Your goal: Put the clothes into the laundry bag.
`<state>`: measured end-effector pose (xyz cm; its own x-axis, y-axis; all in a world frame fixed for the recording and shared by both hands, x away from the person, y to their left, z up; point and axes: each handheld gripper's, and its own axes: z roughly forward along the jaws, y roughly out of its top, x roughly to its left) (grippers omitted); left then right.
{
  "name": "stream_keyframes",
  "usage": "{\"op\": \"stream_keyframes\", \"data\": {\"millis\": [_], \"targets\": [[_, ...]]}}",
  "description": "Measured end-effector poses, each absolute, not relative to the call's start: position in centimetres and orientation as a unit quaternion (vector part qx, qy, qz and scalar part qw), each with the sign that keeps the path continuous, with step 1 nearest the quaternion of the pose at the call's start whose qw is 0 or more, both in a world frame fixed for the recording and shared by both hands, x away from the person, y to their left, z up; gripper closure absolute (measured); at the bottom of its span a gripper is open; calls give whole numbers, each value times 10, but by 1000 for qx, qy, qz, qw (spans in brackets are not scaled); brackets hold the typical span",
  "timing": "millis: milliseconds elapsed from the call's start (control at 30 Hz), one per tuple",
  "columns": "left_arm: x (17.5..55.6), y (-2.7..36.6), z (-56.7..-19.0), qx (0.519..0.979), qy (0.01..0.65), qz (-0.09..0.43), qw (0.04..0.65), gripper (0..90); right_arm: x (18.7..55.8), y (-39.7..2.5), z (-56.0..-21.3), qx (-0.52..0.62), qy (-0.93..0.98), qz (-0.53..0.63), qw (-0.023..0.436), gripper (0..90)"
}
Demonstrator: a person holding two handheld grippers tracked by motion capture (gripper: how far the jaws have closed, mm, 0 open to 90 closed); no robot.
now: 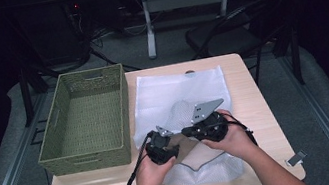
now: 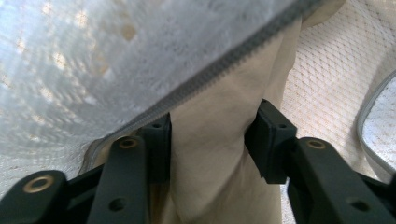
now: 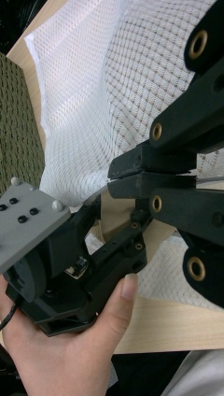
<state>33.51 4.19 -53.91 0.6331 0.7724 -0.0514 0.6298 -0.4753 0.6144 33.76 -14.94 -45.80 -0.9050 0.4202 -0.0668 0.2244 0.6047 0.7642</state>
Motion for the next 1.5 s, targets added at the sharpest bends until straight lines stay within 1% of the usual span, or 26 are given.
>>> {"op": "stream_keyframes", "data": {"millis": [33,67,167,333,633,833,933,1000,1033,1067,1367,1500], "targets": [[334,42,-539,850,412,114,306,514,338,-150,-458,181,889,403,120,893],[333,43,-539,849,414,109,310,514,338,-150,-458,184,887,405,122,893],[328,46,-535,846,414,110,317,469,339,-152,-459,187,887,404,120,893],[319,52,-530,854,402,110,311,409,339,-153,-459,187,888,403,122,893],[303,64,-531,859,394,105,310,379,340,-152,-460,189,887,404,119,893],[301,71,-542,853,406,99,313,356,340,-152,-460,190,886,405,119,893],[300,73,-548,855,403,98,311,360,340,-153,-461,191,886,406,117,893],[300,73,-551,857,402,95,309,383,340,-152,-461,191,886,406,118,893],[300,73,-552,857,402,96,309,451,340,-152,-461,191,885,407,118,892],[299,73,-553,857,402,97,308,451,340,-152,-461,191,885,407,118,892],[304,73,-552,859,400,94,305,753,339,-151,-462,188,887,404,117,893],[306,71,-551,860,399,94,306,828,339,-151,-462,188,887,405,117,893]]}}
